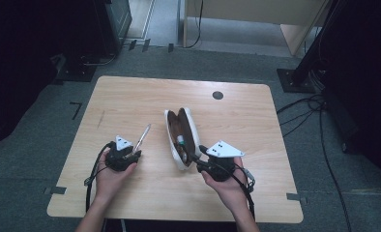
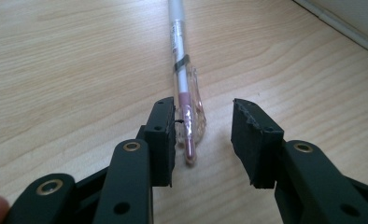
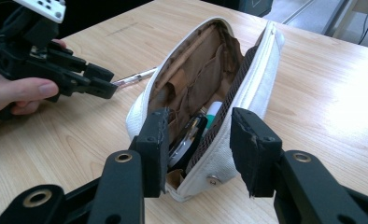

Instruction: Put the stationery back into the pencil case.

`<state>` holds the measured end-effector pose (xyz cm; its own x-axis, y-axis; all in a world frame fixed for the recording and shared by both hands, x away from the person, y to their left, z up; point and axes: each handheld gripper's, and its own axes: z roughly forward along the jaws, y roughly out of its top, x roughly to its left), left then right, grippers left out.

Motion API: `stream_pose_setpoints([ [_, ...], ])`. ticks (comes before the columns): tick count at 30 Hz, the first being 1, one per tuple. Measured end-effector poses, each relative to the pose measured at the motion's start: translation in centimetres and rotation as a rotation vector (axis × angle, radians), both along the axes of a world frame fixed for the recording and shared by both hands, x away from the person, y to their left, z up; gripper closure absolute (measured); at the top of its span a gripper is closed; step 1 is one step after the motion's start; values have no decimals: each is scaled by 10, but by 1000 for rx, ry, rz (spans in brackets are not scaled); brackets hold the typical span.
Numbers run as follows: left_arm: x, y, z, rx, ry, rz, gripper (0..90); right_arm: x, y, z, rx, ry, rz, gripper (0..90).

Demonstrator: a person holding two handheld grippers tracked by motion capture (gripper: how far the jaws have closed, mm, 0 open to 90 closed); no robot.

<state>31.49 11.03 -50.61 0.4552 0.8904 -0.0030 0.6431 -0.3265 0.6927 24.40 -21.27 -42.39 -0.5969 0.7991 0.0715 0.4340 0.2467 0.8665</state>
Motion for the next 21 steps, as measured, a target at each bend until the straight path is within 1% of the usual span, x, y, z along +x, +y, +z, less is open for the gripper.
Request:
stream_pose_setpoints([
  [3,4,-3,-2,10,7,19,629,-1,-1,0,4,0,-2,575],
  [6,6,-4,-2,6,6,38,629,-1,-3,-1,5,-2,-4,574],
  [8,7,-4,-2,17,6,45,625,0,-3,-2,4,0,-5,574],
  [10,7,-6,-2,31,-6,61,628,0,-3,-2,2,1,-5,574],
  [11,7,-6,-3,29,-10,63,643,0,-2,-3,1,1,-3,574],
  [12,7,-7,-3,29,-11,60,664,0,-2,-3,0,2,-3,574],
  [16,6,-11,-4,53,-37,42,740,0,-1,-3,-3,1,0,573],
  [21,6,-11,-4,54,-43,41,763,0,-1,-4,-4,0,0,573],
])
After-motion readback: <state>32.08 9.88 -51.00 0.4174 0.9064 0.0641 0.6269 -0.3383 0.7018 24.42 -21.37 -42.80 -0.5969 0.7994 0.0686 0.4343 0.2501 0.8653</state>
